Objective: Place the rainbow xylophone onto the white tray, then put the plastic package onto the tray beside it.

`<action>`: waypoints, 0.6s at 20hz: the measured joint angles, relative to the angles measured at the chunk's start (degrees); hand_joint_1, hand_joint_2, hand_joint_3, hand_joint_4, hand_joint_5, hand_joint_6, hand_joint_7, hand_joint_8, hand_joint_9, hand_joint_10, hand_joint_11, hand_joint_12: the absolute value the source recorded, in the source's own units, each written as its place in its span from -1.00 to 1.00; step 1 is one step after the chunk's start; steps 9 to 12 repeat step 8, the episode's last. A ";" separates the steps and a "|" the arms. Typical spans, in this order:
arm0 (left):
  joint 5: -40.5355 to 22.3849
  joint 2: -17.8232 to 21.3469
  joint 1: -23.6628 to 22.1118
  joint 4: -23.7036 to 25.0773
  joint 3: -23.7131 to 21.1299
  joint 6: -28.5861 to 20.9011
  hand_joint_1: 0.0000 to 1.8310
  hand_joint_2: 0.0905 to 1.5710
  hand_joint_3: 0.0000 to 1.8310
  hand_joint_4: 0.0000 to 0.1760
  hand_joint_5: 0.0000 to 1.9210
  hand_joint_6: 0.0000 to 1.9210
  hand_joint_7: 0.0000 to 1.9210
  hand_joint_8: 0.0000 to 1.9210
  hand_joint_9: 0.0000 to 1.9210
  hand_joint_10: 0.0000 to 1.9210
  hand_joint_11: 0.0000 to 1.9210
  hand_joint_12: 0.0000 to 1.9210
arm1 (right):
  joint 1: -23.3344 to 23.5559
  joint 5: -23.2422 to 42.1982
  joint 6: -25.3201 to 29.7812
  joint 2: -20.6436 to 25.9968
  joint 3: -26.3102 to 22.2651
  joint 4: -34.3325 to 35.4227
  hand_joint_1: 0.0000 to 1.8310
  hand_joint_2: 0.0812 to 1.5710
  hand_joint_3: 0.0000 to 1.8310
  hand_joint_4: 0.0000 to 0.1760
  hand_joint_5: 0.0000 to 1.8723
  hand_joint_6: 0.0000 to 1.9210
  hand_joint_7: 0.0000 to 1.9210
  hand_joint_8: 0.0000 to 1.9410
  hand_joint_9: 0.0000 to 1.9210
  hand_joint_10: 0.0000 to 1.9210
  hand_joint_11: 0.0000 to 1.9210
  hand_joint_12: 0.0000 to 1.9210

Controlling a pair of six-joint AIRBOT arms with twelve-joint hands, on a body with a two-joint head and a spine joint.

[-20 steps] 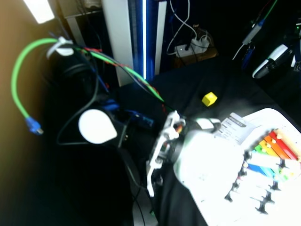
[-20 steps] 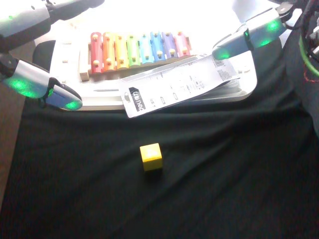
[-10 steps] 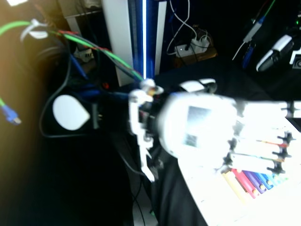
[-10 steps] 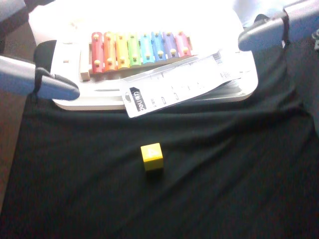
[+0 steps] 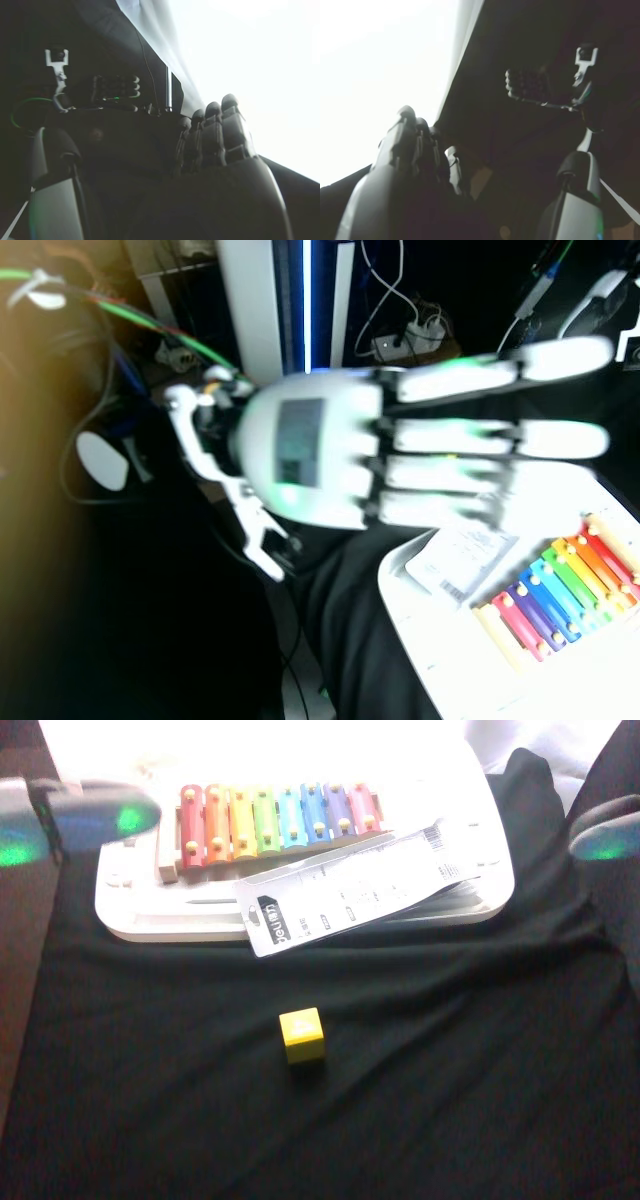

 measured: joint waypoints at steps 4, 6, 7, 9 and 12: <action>-9.25 0.04 3.82 -4.44 -1.29 0.04 -0.44 0.36 -1.00 -0.88 -0.99 -1.00 -1.00 -1.00 -1.00 -1.00 -1.00 -1.00 | -6.88 9.27 -2.56 1.09 -3.28 7.96 -0.07 -0.21 -0.99 1.00 -1.00 -1.00 -1.00 -1.00 -1.00 -1.00 -0.95 -0.98; -12.31 0.04 4.31 -4.24 -1.70 0.09 -0.63 0.33 -1.00 -0.99 -1.00 -1.00 -1.00 -1.00 -1.00 -1.00 -1.00 -1.00 | -9.16 11.93 -2.91 1.01 -3.82 9.16 -0.16 -0.18 -0.99 0.99 -1.00 -1.00 -0.98 -0.99 -0.94 -0.98 -0.88 -0.94; -13.33 -0.02 4.35 -4.04 -1.97 0.09 -0.72 0.32 -1.00 -0.95 -1.00 -1.00 -1.00 -1.00 -1.00 -1.00 -1.00 -1.00 | -9.57 12.61 -3.04 1.03 -4.15 9.79 -0.12 -0.17 -0.99 1.00 -1.00 -1.00 -0.95 -0.98 -0.92 -0.98 -0.86 -0.93; -14.69 0.00 4.85 -3.45 -1.97 0.09 -0.79 0.31 -1.00 -0.68 -1.00 -1.00 -1.00 -1.00 -1.00 -1.00 -1.00 -1.00 | -9.60 13.60 -3.23 1.03 -4.52 10.45 -0.08 -0.08 -0.99 0.79 -1.00 -1.00 -0.92 -0.99 -0.90 -0.98 -0.90 -0.94; -14.69 0.00 4.85 -3.45 -1.97 0.09 -0.79 0.31 -1.00 -0.68 -1.00 -1.00 -1.00 -1.00 -1.00 -1.00 -1.00 -1.00 | -9.60 13.60 -3.23 1.03 -4.52 10.45 -0.08 -0.08 -0.99 0.79 -1.00 -1.00 -0.92 -0.99 -0.90 -0.98 -0.90 -0.94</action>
